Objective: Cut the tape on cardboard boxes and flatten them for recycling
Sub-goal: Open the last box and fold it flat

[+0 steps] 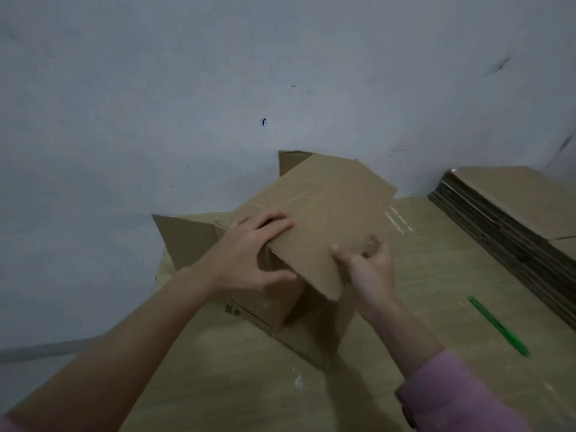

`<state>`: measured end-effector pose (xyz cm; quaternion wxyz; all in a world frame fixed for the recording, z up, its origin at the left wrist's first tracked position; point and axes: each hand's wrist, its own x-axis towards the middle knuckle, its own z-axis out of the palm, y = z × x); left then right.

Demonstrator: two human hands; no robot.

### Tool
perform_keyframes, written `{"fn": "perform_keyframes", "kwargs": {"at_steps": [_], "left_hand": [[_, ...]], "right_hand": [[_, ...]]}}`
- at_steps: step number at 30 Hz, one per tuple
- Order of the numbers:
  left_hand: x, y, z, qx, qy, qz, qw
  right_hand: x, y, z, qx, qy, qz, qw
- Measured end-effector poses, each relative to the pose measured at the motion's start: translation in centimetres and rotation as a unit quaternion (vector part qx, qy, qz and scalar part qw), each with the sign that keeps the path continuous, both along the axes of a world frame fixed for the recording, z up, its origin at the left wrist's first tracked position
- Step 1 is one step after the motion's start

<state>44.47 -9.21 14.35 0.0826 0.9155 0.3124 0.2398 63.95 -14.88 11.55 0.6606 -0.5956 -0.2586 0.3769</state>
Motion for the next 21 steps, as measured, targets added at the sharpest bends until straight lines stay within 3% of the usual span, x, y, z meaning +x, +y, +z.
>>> {"fn": "perform_keyframes", "kwargs": {"at_steps": [3, 7, 13, 18, 21], "left_hand": [[1.0, -0.3, 0.4, 0.054, -0.056, 0.007, 0.997], [2.6, -0.6, 1.1, -0.024, -0.128, 0.03, 0.991], [3.5, 0.1, 0.5, -0.048, -0.183, 0.043, 0.981], [2.8, -0.1, 0.0, -0.051, -0.131, 0.062, 0.988], [3.1, -0.6, -0.2, 0.024, -0.012, 0.047, 0.999]], "right_hand": [[0.1, 0.0, 4.3, 0.091, -0.057, 0.002, 0.994], [-0.2, 1.6, 6.1, 0.135, -0.004, 0.104, 0.985], [-2.7, 3.8, 1.3, -0.015, -0.064, 0.191, 0.979], [-2.0, 2.2, -0.5, 0.035, -0.154, 0.161, 0.974], [-1.0, 1.2, -1.0, 0.056, -0.159, 0.166, 0.972]]}}
